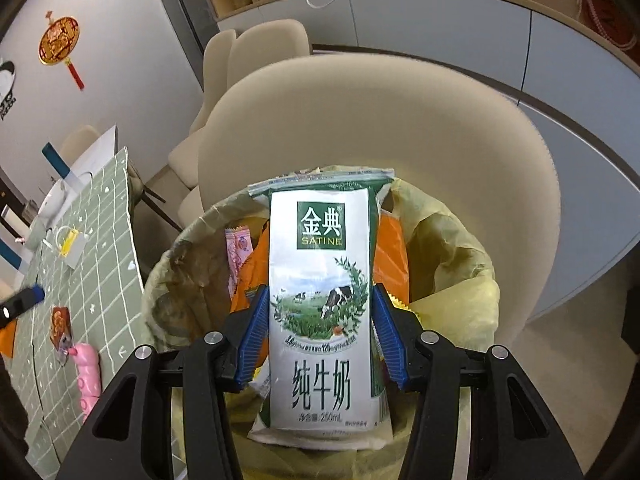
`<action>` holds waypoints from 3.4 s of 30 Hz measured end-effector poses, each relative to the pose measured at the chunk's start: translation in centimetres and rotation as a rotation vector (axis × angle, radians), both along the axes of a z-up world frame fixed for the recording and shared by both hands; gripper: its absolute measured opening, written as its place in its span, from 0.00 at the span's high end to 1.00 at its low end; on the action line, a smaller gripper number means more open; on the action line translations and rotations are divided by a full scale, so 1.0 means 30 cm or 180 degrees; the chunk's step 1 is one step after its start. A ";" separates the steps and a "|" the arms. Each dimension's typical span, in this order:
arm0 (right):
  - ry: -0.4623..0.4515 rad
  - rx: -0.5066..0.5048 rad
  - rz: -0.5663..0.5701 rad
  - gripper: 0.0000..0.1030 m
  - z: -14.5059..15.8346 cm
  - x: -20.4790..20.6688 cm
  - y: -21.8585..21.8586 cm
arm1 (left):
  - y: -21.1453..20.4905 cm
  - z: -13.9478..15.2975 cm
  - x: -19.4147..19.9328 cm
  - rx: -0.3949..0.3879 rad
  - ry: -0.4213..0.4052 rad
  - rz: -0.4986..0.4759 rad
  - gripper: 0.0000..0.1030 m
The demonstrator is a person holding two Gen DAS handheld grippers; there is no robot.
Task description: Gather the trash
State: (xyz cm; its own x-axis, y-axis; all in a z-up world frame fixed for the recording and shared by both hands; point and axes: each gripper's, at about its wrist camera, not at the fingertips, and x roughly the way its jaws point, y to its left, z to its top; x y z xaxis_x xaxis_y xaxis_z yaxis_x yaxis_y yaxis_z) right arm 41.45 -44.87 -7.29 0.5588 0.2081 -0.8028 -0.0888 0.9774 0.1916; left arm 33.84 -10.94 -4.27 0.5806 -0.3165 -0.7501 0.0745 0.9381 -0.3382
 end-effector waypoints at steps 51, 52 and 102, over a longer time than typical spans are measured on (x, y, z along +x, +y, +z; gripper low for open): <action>-0.0048 -0.0397 0.3035 0.73 -0.132 -0.299 1.321 | 0.779 -0.167 -0.592 0.0389 0.0327 0.1634 0.62; -0.0037 -0.0398 0.3015 0.76 -0.129 -0.302 1.308 | 0.773 -0.168 -0.587 0.0388 0.0333 0.1612 0.62; -0.0367 0.0166 0.1293 0.86 0.112 -0.350 0.654 | 0.255 -0.198 -0.350 0.0285 0.0313 0.0162 0.62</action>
State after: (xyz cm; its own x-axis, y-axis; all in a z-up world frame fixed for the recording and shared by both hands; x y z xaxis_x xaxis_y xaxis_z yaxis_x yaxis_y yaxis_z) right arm 30.95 -25.26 -3.93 0.5085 0.4685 -0.7225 -0.4884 0.8479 0.2060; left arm 23.34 -3.30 -10.21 0.5166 -0.2176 -0.8281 -0.0035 0.9666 -0.2562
